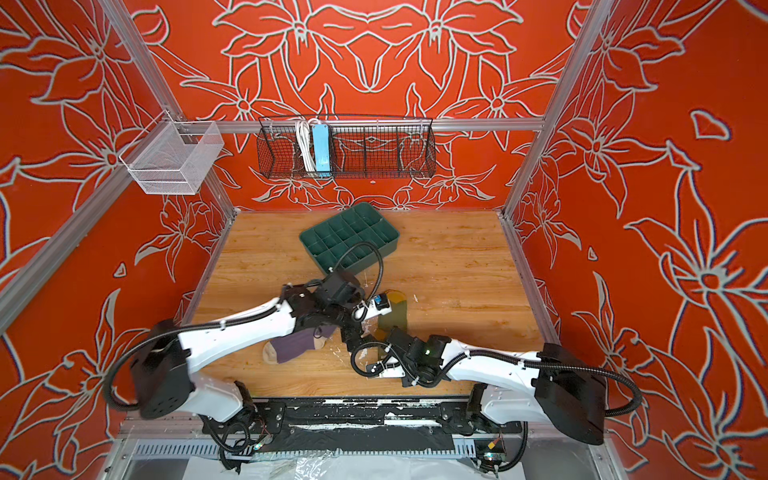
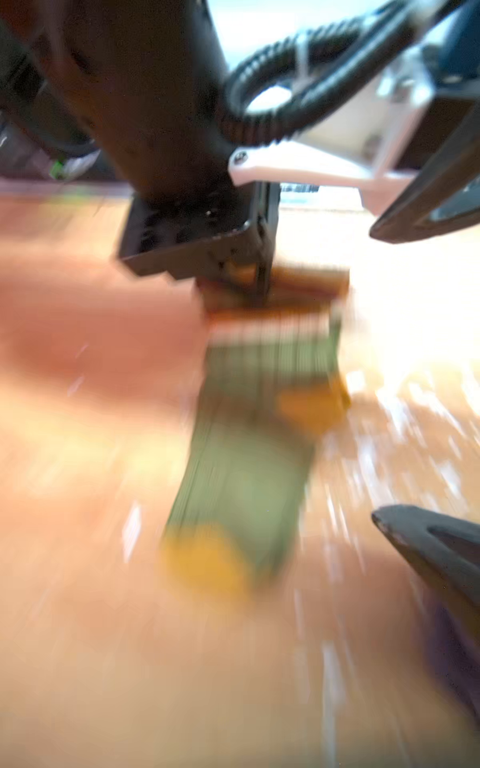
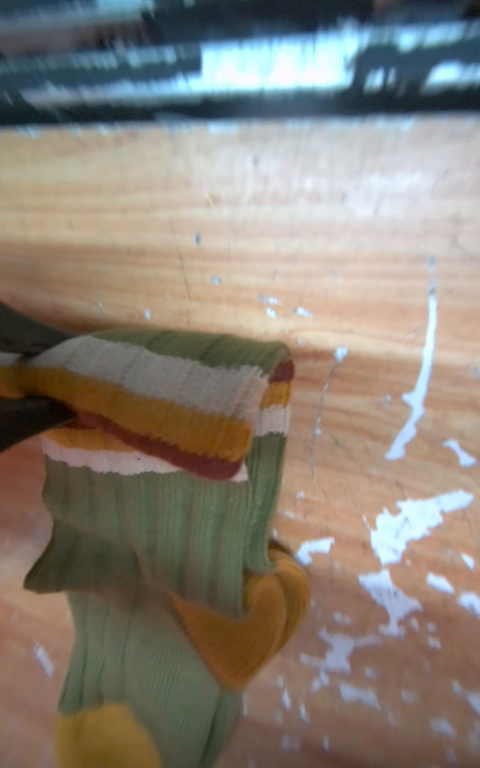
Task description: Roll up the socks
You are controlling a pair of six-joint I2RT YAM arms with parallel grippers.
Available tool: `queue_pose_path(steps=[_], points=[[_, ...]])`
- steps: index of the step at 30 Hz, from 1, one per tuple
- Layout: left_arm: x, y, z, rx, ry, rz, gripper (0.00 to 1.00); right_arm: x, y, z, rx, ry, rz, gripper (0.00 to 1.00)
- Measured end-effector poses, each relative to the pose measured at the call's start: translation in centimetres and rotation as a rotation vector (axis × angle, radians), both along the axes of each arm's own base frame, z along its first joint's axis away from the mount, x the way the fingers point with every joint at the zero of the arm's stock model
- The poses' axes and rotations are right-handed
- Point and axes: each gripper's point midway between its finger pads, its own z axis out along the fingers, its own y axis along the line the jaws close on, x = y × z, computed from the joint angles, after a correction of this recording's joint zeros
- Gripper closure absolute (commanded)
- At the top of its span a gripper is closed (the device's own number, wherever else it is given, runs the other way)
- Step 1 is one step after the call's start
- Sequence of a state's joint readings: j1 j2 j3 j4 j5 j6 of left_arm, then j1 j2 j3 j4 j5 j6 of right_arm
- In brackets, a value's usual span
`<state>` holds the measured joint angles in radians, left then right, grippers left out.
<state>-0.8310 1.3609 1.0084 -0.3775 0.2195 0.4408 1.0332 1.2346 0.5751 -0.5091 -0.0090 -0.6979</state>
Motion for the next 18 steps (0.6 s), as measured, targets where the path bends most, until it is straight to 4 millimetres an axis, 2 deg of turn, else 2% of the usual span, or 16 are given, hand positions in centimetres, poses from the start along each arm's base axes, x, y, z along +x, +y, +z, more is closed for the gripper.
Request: queue_pose_path(steps=[3,5,9,12,15,17,18], points=[[1.2,3.7,4.3,-0.023,-0.251,0.103,0.03,-0.5,0.1,0.1,-0.017,0.122,-0.024,1.00],[1.1,6.1,6.7,-0.037,-0.367,0.145,0.03,-0.7,0.2,0.1,-0.027,0.195,-0.043,1.00],[-0.8,9.1,12.4,-0.109,-0.548,0.142,0.03,-0.7,0.6,0.2,-0.040,0.351,-0.097,1.00],[-3.0,9.6,14.9,-0.162,-0.635,0.050,0.02,-0.6,0.9,0.2,-0.038,0.448,-0.139,1.00],[-5.0,8.6,15.5,-0.173,-0.694,-0.066,0.01,-0.5,0.9,0.1,-0.034,0.516,-0.173,1.00],[-6.1,7.0,14.2,-0.137,-0.712,-0.161,0.01,-0.4,0.9,0.1,-0.030,0.545,-0.190,1.00],[-6.7,5.8,12.8,-0.105,-0.722,-0.217,0.02,-0.4,0.9,0.1,-0.029,0.559,-0.197,1.00]])
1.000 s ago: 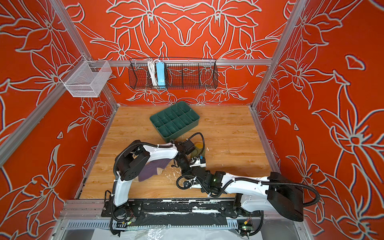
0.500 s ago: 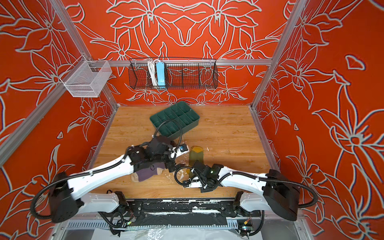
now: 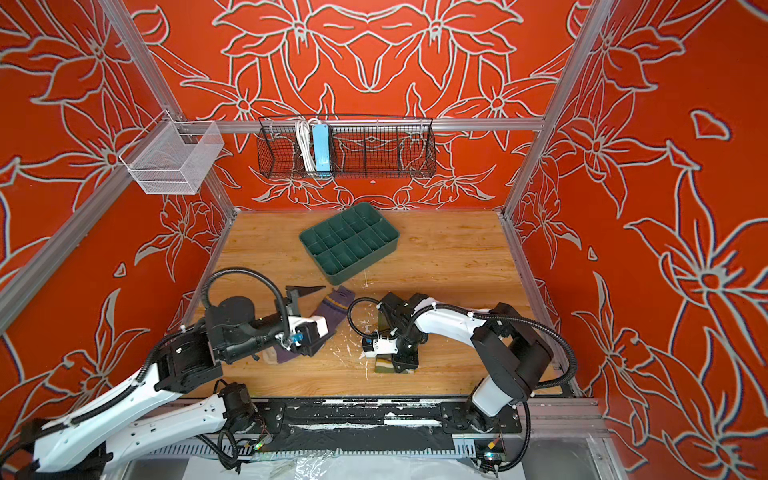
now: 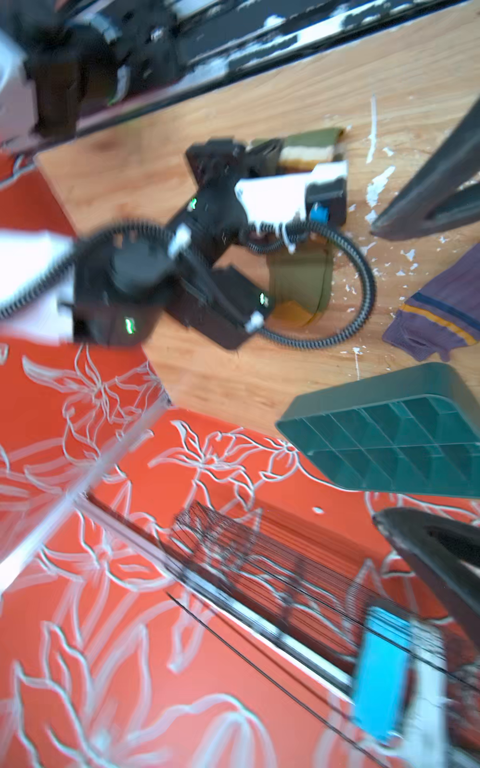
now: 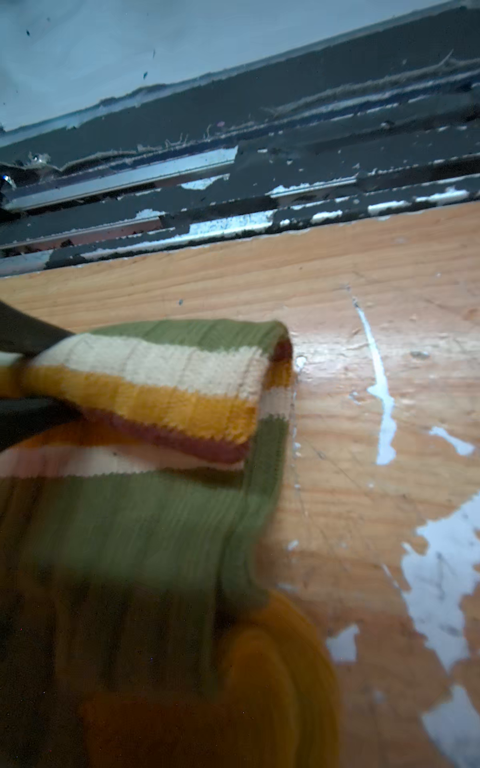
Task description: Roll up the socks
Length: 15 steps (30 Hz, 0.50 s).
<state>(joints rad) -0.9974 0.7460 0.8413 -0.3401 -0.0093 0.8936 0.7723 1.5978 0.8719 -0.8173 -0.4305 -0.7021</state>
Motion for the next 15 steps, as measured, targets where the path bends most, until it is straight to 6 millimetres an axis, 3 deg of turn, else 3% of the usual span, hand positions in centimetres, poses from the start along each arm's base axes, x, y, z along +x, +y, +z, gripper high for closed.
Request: queue_pose_path(steps=[4,5,8,10,13,15], points=[[-2.0,-3.8,-7.9,0.187,-0.023,-0.114,0.08,0.2,0.0,-0.1,-0.003,0.038,-0.022,1.00],[-2.5,-4.7,-11.0,0.240,-0.008,-0.134,0.10,0.2,0.0,-0.1,-0.004,0.044,-0.025,1.00],[-3.7,-5.7,-18.6,0.373,0.039,-0.155,0.14,0.2,0.1,-0.2,-0.004,0.065,-0.035,1.00],[-3.8,-6.1,-22.0,0.435,0.054,-0.139,0.18,0.2,0.1,-0.2,-0.005,0.073,-0.038,1.00],[-3.3,-7.7,-24.5,0.451,0.054,-0.087,0.18,0.3,0.2,-0.2,-0.008,0.083,-0.041,1.00],[-2.8,-9.4,-24.5,0.396,0.046,-0.055,0.18,0.4,0.2,-0.2,-0.009,0.091,-0.050,1.00]])
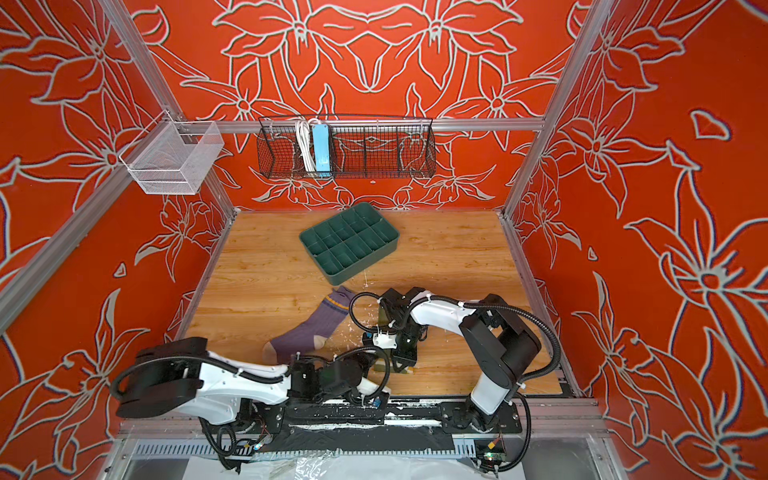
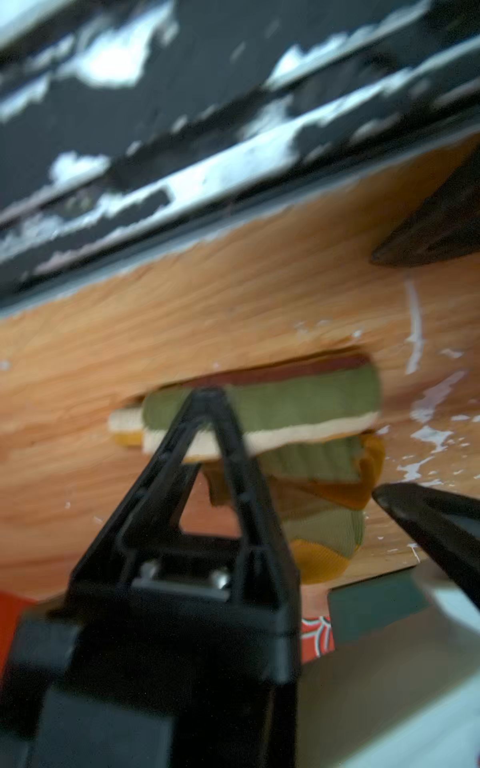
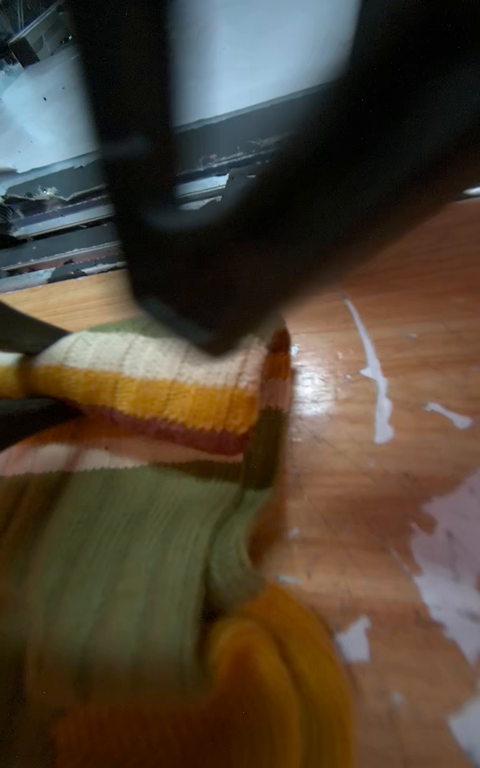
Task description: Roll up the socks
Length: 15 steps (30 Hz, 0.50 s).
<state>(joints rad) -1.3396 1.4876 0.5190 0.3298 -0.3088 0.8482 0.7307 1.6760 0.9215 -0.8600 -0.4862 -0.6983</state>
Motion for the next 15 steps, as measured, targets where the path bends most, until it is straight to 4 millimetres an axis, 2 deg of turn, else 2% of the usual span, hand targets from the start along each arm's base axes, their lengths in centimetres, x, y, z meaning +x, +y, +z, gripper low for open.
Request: queue_pose_path(steps=[2,5,11,15], points=[[0.5,-1.6,0.0,-0.051,-0.008,0.041,0.18,0.2,0.1,0.0,0.001,0.007,-0.014,1.00],[1.8,-2.6,0.0,-0.096,-0.030,0.132,0.22,0.8,0.0,0.0,0.002,0.004,-0.039,1.00],[3.2,-2.9,-0.6,-0.129,-0.041,0.223,0.41,1.0,0.1,0.1,0.004,-0.003,-0.042,1.00],[3.3,-2.8,-1.0,-0.134,-0.027,0.241,0.49,1.0,0.1,0.1,0.009,-0.013,-0.025,1.00]])
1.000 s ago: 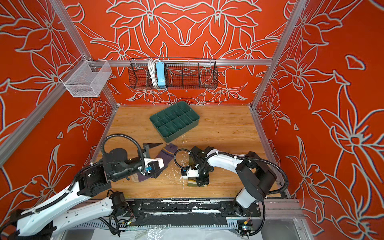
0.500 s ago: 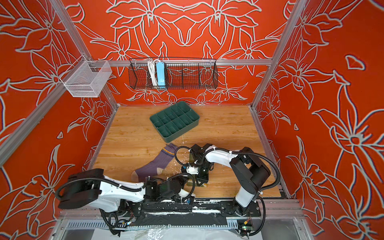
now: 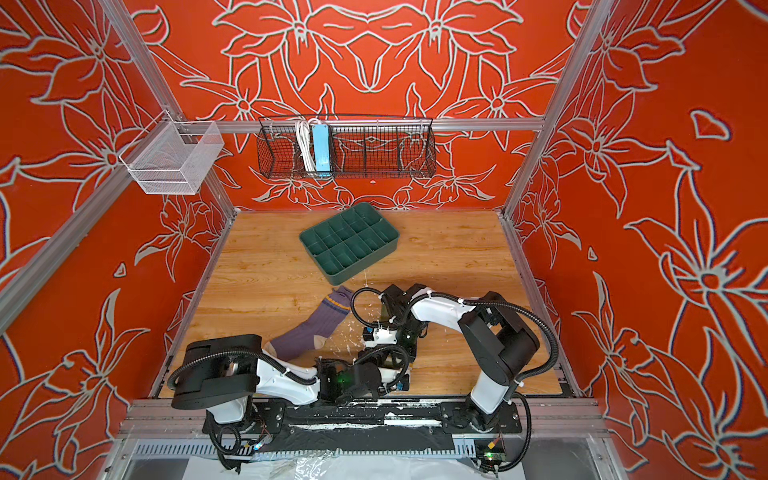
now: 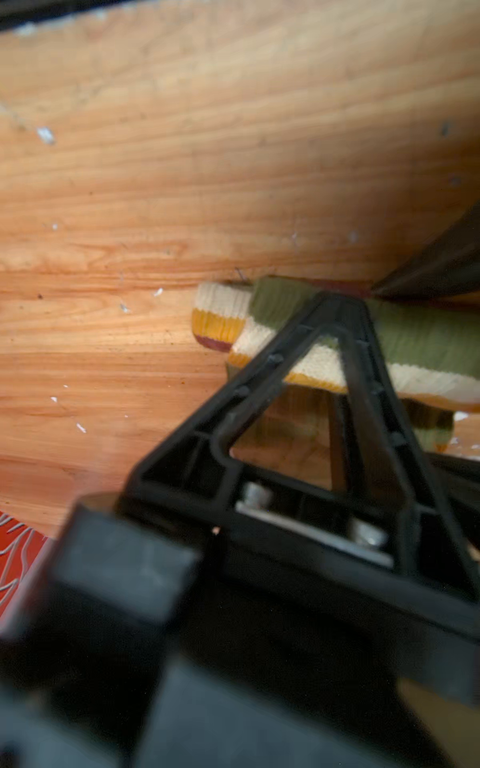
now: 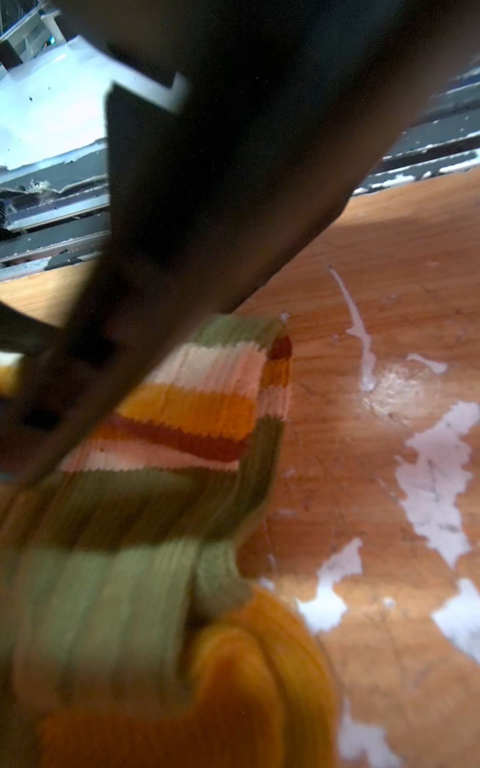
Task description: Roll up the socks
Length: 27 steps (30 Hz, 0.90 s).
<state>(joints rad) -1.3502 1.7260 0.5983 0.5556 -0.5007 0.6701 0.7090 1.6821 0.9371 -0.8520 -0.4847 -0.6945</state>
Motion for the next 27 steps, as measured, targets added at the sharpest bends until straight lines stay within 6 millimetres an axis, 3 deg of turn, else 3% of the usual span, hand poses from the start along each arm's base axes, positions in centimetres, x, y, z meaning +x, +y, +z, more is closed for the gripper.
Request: queue_pose_path(steps=[12,15,19,27], points=[[-0.2,1.2,-0.2,0.043,0.036,0.007,0.43,0.4,0.0,0.2,0.008,-0.032,0.006,1.00],[0.1,1.7,0.0,0.067,0.032,0.029,0.36,0.4,0.0,0.3,0.010,-0.037,0.006,1.00],[0.7,1.9,0.2,0.104,0.023,0.062,0.37,0.8,0.1,0.4,0.018,-0.064,0.003,1.00],[1.9,1.2,-0.8,0.153,-0.011,0.115,0.72,1.1,0.1,0.6,0.028,-0.094,0.003,1.00]])
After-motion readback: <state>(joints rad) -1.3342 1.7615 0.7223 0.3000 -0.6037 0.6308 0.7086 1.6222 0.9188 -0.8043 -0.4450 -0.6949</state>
